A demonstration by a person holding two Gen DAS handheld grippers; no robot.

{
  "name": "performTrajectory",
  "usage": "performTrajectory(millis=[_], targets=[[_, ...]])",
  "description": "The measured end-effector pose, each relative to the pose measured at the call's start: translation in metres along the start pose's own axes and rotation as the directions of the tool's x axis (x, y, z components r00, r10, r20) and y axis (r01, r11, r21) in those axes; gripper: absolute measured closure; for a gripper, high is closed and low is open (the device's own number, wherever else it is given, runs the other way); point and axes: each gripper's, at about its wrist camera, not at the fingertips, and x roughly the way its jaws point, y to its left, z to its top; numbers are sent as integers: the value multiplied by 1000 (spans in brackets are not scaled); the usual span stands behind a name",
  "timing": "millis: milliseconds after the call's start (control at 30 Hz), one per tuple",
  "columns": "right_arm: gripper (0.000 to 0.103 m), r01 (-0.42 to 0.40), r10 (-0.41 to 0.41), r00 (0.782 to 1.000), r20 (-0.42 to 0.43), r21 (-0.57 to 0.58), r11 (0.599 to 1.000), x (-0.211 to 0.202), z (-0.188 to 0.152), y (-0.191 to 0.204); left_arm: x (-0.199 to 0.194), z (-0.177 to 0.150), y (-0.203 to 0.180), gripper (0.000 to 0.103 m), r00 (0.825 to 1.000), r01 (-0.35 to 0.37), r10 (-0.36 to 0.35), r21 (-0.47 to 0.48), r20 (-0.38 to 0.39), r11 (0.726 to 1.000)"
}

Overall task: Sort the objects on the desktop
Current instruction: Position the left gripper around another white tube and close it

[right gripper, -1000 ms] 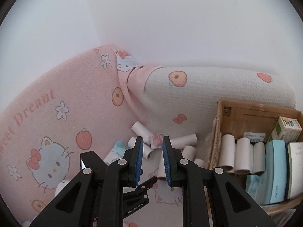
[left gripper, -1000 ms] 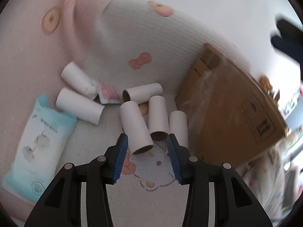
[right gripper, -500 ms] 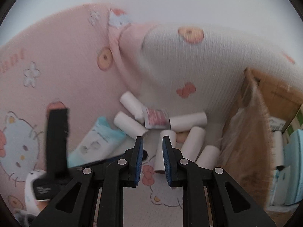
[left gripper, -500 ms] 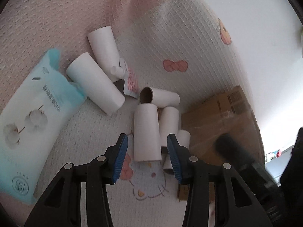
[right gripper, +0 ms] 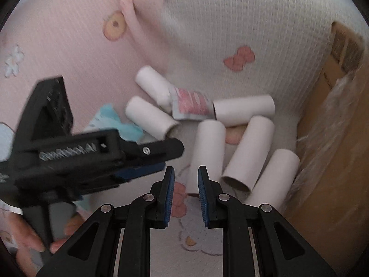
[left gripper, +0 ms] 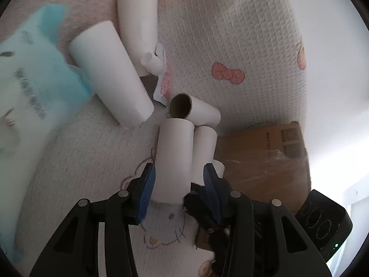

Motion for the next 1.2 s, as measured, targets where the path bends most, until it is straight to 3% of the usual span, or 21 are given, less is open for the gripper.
performTrajectory(millis=[233, 633, 833, 1000, 1200], targets=[[86, 16, -14, 999, -45, 31, 999, 19, -3, -12, 32, 10, 4, 56, 998, -31, 29, -36, -50, 999], [85, -13, 16, 997, -69, 48, 999, 28, 4, -19, 43, 12, 5, 56, 996, -53, 48, -58, -76, 997], [84, -38, 42, 997, -69, 57, 998, 30, 3, -19, 41, 10, -5, 56, 994, -87, 88, 15, -71, 996], [77, -60, 64, 994, -93, 40, 997, 33, 3, -18, 37, -1, -8, 57, 991, -110, 114, 52, -72, 993], [71, -112, 118, 989, -95, 63, 992, 35, -10, -20, 29, -15, -2, 57, 991, -102, 103, 12, -81, 995]])
